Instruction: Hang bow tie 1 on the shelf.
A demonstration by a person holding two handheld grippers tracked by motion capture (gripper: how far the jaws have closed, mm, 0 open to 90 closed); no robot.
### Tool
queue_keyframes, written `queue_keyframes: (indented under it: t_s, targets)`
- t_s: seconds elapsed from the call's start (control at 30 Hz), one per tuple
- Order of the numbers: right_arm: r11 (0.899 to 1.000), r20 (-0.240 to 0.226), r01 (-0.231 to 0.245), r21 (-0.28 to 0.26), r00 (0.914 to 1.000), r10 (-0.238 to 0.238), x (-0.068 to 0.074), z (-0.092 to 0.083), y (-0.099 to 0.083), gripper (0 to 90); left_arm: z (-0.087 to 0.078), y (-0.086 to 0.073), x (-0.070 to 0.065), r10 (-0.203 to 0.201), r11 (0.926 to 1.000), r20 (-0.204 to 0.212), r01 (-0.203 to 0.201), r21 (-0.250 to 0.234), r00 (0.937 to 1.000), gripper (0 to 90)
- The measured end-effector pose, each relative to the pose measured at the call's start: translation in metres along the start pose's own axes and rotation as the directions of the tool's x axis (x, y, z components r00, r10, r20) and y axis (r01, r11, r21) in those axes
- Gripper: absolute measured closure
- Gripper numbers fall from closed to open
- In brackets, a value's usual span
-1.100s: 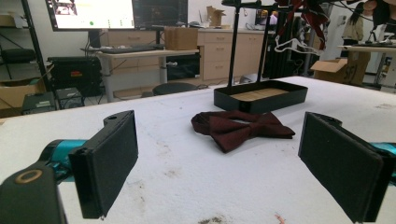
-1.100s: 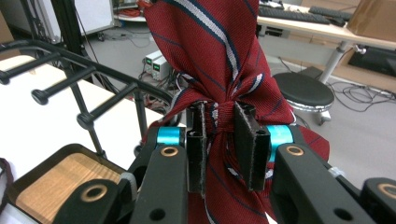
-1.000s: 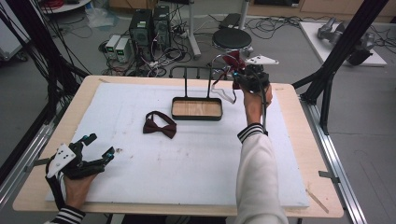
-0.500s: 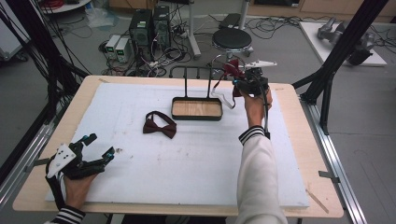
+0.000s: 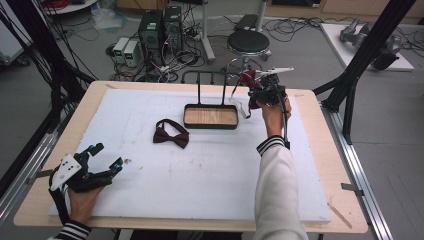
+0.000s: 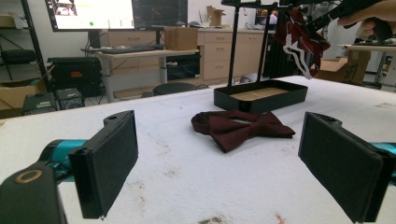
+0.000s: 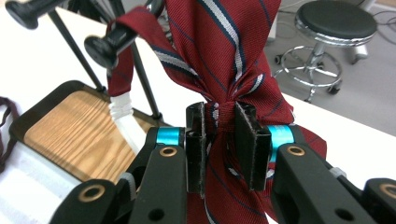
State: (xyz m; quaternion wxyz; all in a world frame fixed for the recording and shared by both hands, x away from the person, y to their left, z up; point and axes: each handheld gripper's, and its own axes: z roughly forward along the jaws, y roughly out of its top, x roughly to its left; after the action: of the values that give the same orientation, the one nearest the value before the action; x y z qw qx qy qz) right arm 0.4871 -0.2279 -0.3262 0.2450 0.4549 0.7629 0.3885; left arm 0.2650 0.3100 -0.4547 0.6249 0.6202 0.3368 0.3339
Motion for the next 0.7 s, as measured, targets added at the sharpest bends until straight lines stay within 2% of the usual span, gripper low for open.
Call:
queue_keyframes:
  t_s: [0.07,0.1,0.13,0.2,0.23,0.37,0.53,0.63,0.7]
  targets:
    - [1.0,-0.022,-0.002,0.01,0.9998,0.002,-0.001,0.002,-0.001,68.8,0.0,0.0,0.0,0.0,1.0,0.0,0.0,0.0,1.0,12.4]
    - [1.0,-0.027,-0.001,0.011,0.9996,0.001,0.0,0.002,-0.001,60.7,0.0,0.0,0.0,0.0,1.0,0.0,0.0,-0.001,1.0,12.4]
    - [1.0,-0.032,-0.008,0.006,0.9995,0.008,0.0,0.004,-0.001,42.6,0.0,0.0,0.0,0.0,1.0,0.0,0.0,0.0,1.0,12.4]
    - [1.0,-0.011,-0.013,-0.002,0.9999,0.013,0.003,0.006,-0.002,14.6,0.0,0.0,0.0,0.0,1.0,0.0,0.0,-0.001,1.0,12.4]
    - [1.0,-0.018,-0.006,0.001,0.9998,0.006,0.004,0.006,-0.002,9.6,0.0,0.0,0.0,-0.001,1.0,-0.001,0.001,-0.001,1.0,12.4]
    - [1.0,-0.031,0.03,-0.007,0.9991,-0.03,0.007,0.002,0.0,9.5,0.0,0.0,0.0,-0.001,1.0,0.0,0.001,-0.001,1.0,12.4]
    - [0.999,-0.057,0.026,-0.024,0.998,-0.028,0.007,-0.009,0.0,9.5,0.0,0.0,0.0,-0.004,1.0,0.001,0.004,-0.003,1.0,12.4]
    - [0.994,-0.05,0.032,-0.105,0.998,-0.038,0.008,-0.021,-0.007,9.5,0.0,0.0,0.001,-0.005,1.0,0.002,0.005,-0.001,1.0,12.4]
    - [0.997,-0.076,0.018,-0.079,0.9968,-0.024,0.006,-0.027,-0.01,9.5,0.0,0.0,0.001,-0.005,1.0,0.002,0.005,-0.005,1.0,12.4]
